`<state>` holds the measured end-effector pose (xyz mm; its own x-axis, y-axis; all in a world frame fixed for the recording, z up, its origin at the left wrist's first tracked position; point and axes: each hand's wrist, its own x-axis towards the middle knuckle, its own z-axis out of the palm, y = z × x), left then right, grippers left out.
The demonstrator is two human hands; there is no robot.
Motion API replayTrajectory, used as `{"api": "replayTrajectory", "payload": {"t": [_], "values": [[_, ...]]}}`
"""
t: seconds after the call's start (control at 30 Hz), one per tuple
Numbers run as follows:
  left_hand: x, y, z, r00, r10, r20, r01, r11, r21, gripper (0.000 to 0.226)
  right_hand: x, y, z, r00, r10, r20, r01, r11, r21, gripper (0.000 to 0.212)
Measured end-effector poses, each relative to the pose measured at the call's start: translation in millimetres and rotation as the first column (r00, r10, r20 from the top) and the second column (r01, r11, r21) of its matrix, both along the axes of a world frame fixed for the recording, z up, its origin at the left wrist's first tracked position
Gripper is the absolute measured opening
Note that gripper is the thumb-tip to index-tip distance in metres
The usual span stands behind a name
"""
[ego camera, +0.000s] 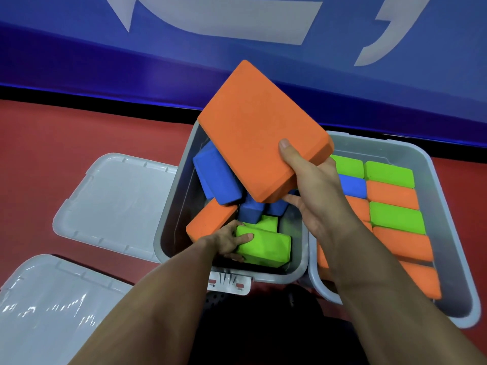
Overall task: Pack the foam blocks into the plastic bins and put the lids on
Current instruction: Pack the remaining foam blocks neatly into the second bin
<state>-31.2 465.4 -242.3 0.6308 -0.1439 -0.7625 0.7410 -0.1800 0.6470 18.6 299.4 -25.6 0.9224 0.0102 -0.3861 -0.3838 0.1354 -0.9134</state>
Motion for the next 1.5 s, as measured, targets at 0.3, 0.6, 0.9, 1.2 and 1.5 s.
{"api": "replayTrajectory", "payload": {"t": [0.3,0.6,0.9,1.2,1.5], "values": [[-3.4,0.1,4.6,0.995,-0.095,-0.036,0.096,0.995,0.037,0.052,1.1,-0.8,-0.7,1.0,0.001,-0.007,-0.001,1.0,0.002,0.079],[-6.5,7.1,16.7,0.966,-0.232,0.117,0.16,0.885,0.437,0.059,2.2,4.8,-2.8,1.0,0.009,0.004,-0.009,0.999,-0.04,0.098],[-6.5,50.1,23.7,0.873,-0.313,0.373,-0.129,0.589,0.798,0.064,-1.1,8.1,-1.8,1.0,0.013,-0.006,-0.013,1.0,-0.017,0.094],[16.6,60.7,18.7,0.827,-0.542,0.149,0.088,0.388,0.918,0.087,0.2,4.5,-4.9,1.0,0.012,0.006,-0.011,0.996,-0.089,0.097],[22.5,85.4,26.3,0.902,-0.398,0.167,0.168,0.68,0.714,0.099,2.8,5.1,-6.6,0.999,0.004,0.038,-0.001,0.996,-0.087,0.091]]}}
